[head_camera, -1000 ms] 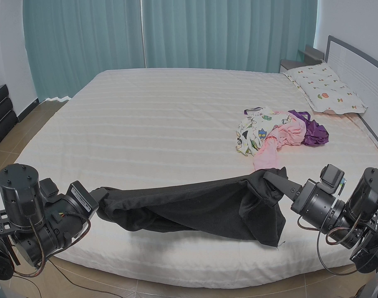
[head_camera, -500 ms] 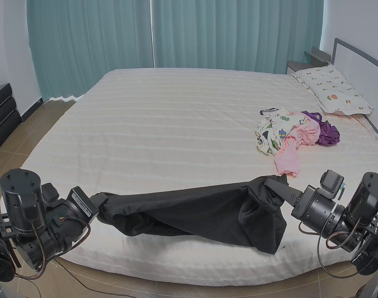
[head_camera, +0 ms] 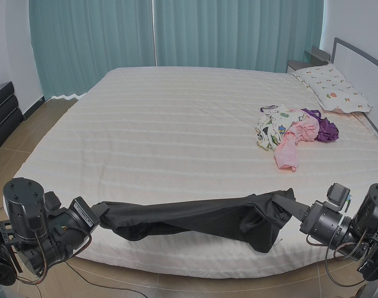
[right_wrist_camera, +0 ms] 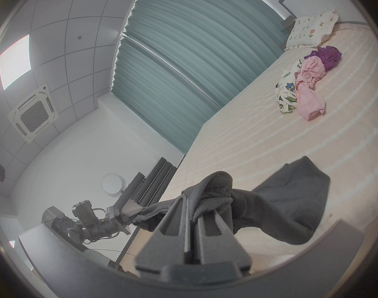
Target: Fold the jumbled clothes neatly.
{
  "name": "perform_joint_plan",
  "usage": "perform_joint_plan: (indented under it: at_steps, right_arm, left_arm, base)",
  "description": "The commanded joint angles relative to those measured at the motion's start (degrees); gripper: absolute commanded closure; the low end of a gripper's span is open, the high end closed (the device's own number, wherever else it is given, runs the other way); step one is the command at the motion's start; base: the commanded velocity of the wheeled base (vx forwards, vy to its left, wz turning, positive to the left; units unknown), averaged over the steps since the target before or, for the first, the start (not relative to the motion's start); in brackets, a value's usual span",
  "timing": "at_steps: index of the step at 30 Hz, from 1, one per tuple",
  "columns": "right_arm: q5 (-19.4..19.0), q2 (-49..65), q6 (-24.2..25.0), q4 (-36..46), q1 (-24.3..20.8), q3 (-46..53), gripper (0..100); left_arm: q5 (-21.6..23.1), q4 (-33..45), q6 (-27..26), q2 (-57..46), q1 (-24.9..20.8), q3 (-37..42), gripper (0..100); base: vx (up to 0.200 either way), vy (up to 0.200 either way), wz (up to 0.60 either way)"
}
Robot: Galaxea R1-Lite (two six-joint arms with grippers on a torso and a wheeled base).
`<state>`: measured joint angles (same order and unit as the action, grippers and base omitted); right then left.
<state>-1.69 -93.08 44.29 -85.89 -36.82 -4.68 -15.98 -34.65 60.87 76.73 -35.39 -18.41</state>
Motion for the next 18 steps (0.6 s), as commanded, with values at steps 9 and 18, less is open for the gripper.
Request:
perform_joint_plan:
  at_steps: [9,18]
  right_arm:
    - [-1.65,22.50,-0.26,-1.29,-4.58,2.84,100]
    - [-4.37,25.14,0.27,6.79,3.86,-16.85,100]
  left_arm:
    - [0.78,-0.33,-0.40,-6.94,-0.03,-2.25,100]
    - [1.74,0.28,-1.89,-5.80,6.21,-15.69,100]
  base:
    - [-0.133,0.000,0.00]
    - [0.000,0.000,0.00]
